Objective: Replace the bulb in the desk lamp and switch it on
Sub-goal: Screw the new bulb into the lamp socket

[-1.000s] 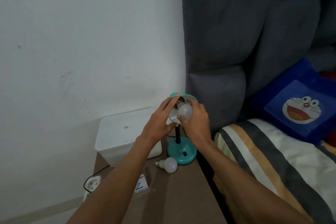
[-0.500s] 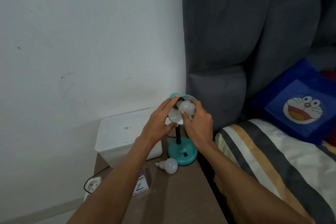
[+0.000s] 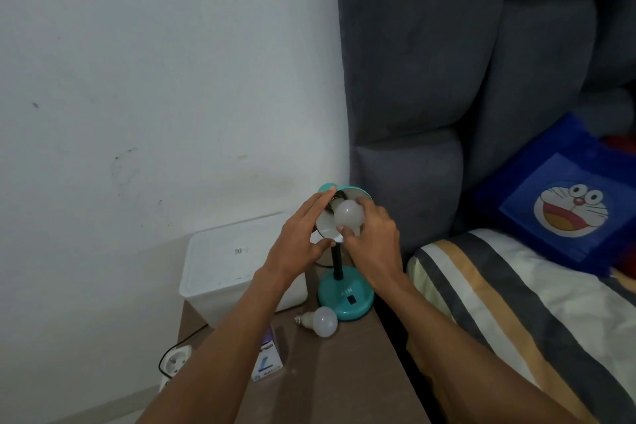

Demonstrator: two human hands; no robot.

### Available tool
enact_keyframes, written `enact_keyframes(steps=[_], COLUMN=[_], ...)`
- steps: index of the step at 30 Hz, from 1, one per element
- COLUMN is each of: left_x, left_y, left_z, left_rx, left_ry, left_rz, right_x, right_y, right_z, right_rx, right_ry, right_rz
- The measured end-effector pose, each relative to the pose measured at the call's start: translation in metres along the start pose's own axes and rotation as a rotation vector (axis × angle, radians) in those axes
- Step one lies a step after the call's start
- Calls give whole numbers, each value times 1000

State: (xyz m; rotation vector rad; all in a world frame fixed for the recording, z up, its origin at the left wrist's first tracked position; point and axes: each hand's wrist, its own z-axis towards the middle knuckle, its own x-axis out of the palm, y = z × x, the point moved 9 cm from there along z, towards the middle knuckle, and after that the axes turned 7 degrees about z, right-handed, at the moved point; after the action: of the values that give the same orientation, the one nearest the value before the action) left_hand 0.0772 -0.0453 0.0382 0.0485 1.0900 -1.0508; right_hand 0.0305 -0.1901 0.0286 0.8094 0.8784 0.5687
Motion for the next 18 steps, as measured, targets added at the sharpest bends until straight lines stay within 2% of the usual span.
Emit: enact_keyframes(steps=[3,6,9,13,18], left_x=[0,0,0,0,2], left_y=[-2,-3,-4,-3,-1], left_z=[-1,-1,0,0,-1], left_rx=[1,0,-3,-4,2], left_ry=[6,5,5,11,2], left_rz=[7,7,8,-9,-10], right_x=[-3,-4,-4,2,1], right_y=[-9,-2,2,4,-12], right_z=[4,3,1,-2,-1], right_rx=[153,132,107,55,172], right_ry=[-37,-56,-95,-48,-79], right_rz=[63,-2,76,109,206])
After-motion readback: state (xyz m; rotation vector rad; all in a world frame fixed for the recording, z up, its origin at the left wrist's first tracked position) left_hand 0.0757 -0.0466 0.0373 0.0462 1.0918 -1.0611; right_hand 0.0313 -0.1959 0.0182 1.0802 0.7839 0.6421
